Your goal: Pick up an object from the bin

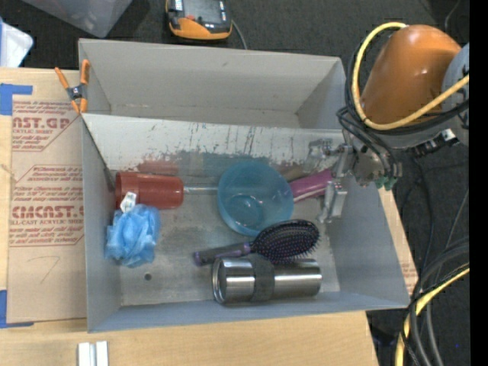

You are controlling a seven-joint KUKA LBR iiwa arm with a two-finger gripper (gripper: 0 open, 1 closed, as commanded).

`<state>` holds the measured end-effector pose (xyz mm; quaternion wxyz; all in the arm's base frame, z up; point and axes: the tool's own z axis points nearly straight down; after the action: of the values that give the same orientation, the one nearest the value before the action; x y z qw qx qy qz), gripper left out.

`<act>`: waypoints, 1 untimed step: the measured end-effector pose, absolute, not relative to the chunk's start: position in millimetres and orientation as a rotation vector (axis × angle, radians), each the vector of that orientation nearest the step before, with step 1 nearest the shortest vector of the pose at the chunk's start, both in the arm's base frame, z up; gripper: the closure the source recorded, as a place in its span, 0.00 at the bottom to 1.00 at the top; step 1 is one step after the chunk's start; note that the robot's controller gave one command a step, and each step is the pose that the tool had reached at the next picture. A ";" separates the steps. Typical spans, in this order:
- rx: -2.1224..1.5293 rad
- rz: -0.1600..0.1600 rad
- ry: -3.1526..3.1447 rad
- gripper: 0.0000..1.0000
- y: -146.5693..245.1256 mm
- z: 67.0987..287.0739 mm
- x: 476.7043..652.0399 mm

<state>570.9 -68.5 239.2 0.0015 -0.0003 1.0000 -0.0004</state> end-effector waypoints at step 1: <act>-0.001 -0.001 3.139 0.00 -68.5 239.2 570.9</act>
Offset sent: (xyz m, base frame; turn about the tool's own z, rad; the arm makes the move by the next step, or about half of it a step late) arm -0.0114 -0.0114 0.0038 -0.0154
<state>570.9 -68.5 239.2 0.0015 -0.0003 1.0000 -0.0004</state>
